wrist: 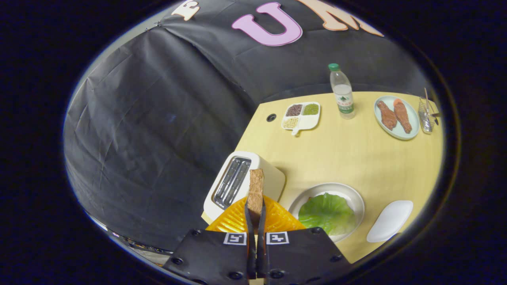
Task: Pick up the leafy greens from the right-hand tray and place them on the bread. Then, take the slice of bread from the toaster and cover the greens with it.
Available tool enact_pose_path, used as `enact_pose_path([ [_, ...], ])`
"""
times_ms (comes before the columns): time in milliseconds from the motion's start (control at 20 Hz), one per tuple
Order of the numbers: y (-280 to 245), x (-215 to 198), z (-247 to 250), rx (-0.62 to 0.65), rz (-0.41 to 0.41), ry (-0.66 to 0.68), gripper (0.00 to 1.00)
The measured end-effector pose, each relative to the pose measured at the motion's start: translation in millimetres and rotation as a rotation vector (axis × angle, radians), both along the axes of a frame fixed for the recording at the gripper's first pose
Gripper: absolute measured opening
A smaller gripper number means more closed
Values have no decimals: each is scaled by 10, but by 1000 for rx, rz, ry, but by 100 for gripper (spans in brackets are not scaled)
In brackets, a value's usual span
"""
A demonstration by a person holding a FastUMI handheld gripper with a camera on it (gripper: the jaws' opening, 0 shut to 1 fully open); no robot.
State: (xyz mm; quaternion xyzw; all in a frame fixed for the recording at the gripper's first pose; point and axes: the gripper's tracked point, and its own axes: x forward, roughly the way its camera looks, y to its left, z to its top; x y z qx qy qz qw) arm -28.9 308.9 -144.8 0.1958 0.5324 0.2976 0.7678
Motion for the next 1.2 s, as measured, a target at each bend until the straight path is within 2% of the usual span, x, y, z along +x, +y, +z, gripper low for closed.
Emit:
enact_pose_path([
  [500, -361, -210, -599, -23, -72, 97, 4],
  [1200, -510, -321, -1215, -23, -126, 192, 4],
])
